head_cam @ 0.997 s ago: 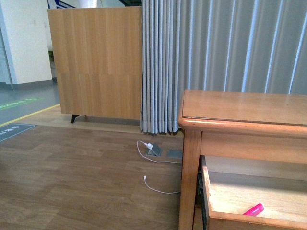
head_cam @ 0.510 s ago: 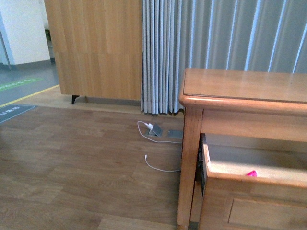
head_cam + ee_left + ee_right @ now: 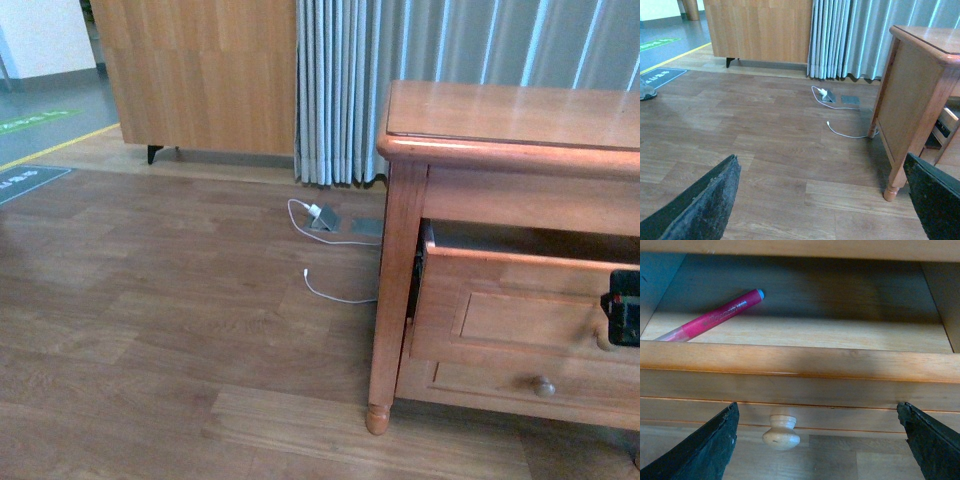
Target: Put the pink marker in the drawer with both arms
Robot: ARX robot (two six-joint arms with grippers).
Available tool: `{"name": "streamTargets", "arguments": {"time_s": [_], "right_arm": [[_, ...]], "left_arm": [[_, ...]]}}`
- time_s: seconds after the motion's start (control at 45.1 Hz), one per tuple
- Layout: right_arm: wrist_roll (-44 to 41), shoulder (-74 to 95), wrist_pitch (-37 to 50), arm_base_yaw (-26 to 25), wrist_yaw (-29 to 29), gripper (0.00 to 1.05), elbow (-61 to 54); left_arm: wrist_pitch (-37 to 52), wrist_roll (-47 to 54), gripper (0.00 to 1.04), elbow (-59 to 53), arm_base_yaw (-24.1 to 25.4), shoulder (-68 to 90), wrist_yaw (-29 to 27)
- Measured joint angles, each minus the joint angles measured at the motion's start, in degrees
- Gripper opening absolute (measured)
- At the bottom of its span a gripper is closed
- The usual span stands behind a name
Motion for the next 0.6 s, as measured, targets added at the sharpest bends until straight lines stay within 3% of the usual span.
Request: {"name": "streamTargets", "arguments": {"time_s": [0.598], "right_arm": [[2.64, 11.87, 5.49, 1.92, 3.28, 0.96, 12.33]], "left_arm": [[0.00, 0.00, 0.99, 0.00, 0.00, 0.00, 0.00]]}}
